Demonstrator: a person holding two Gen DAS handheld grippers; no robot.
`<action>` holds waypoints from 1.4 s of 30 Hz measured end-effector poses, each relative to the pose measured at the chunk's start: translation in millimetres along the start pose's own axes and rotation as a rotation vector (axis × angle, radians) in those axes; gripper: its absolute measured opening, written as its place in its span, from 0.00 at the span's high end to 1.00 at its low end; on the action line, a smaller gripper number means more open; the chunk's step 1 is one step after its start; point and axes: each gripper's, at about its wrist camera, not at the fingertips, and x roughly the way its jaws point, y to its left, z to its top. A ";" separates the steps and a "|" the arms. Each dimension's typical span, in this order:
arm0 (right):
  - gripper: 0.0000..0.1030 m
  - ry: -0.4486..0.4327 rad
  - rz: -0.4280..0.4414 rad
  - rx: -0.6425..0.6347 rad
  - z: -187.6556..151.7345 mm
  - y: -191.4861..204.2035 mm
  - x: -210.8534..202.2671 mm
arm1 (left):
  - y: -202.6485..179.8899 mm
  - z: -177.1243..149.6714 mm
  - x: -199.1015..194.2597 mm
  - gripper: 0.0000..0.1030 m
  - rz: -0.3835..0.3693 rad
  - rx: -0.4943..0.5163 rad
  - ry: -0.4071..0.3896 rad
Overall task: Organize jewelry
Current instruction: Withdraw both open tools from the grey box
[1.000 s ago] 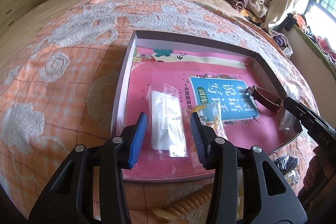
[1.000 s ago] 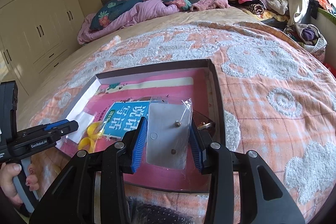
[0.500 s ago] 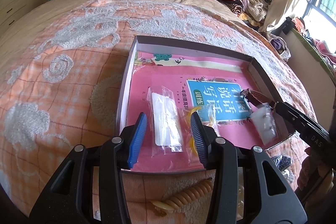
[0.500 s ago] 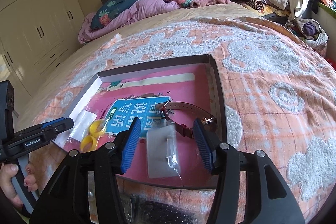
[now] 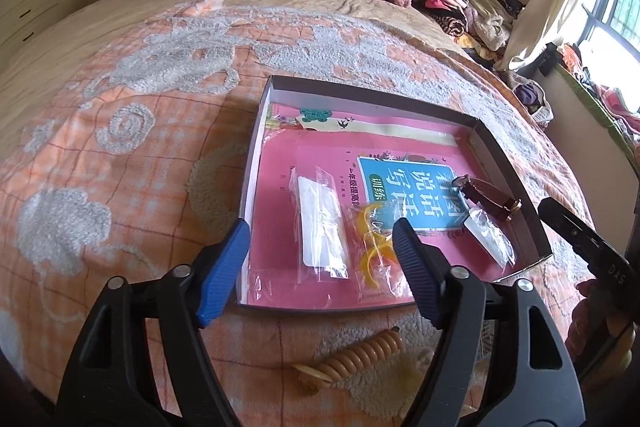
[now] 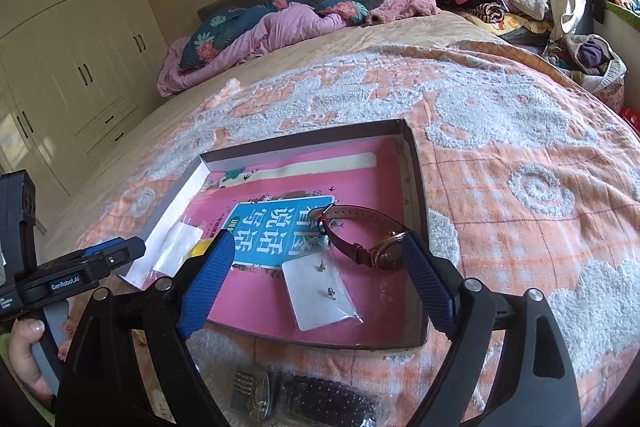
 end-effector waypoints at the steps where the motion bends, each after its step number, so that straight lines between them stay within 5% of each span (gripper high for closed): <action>1: 0.17 -0.003 0.001 -0.003 -0.1 0.7 -1.5 | 0.3 0.0 -1.2 0.31 0.000 -0.004 -0.001; 9: 0.16 -0.028 0.004 -0.008 1.6 5.4 -13.6 | 1.7 2.1 -22.1 0.09 0.004 -0.024 -0.036; 42: 0.11 -0.164 0.006 -0.030 -2.9 26.4 -121.7 | -8.8 -10.3 -108.9 0.09 -0.062 0.023 -0.159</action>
